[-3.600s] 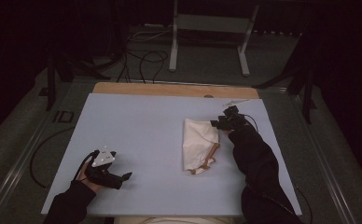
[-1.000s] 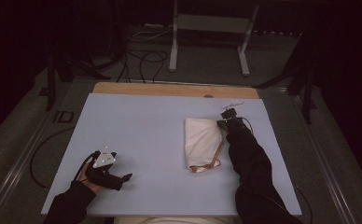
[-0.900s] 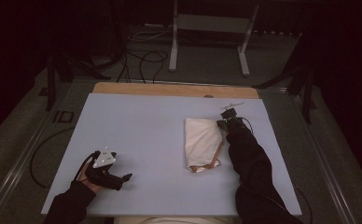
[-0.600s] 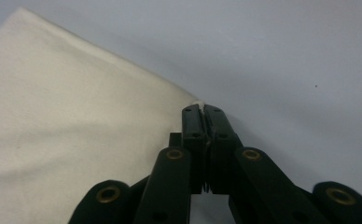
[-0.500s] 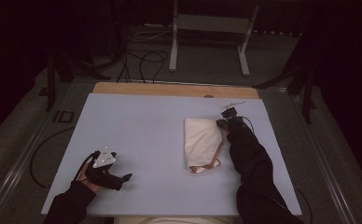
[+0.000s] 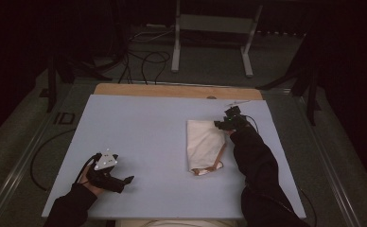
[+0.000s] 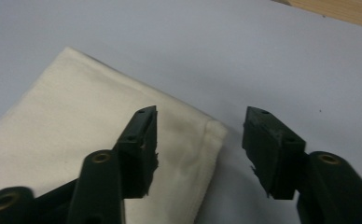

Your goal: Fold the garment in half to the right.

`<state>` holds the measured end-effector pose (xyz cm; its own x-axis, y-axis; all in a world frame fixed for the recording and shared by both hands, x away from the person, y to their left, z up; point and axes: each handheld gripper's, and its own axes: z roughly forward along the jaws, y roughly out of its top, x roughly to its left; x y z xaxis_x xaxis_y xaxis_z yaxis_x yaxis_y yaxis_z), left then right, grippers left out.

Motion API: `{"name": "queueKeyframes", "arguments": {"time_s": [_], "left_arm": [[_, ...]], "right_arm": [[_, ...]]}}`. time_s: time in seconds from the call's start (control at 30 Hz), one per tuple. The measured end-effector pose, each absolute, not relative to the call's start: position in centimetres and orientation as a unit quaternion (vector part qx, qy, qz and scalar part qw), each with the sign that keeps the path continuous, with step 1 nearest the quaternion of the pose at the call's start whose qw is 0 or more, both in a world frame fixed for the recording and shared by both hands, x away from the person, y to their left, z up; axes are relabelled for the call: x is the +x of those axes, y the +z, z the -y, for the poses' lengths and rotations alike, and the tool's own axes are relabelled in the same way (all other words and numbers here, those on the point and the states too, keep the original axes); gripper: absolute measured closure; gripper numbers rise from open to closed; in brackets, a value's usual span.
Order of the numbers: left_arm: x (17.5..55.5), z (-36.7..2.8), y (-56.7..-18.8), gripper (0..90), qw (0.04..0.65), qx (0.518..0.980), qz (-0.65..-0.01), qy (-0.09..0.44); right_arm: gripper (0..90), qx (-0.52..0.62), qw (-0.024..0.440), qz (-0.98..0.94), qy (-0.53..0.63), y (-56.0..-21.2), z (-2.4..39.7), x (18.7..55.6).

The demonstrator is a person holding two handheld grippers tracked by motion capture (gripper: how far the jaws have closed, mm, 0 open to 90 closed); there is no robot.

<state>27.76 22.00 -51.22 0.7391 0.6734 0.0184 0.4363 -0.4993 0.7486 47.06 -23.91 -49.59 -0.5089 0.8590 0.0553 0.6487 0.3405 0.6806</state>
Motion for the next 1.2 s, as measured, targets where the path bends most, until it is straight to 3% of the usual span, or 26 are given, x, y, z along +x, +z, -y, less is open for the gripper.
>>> {"name": "queueKeyframes", "arguments": {"time_s": [0.43, 1.2], "left_arm": [[27.6, -22.1, -51.3, 0.0, 0.378, 0.851, -0.329, 0.156], [27.5, -22.2, -51.1, 0.0, 0.378, 0.851, -0.327, 0.158]], "right_arm": [[9.4, 0.430, 0.101, -0.829, 0.342, -48.8, 22.0, 46.9], [9.1, 0.382, 0.100, -0.839, 0.376, -46.5, 21.7, 44.5]]}}
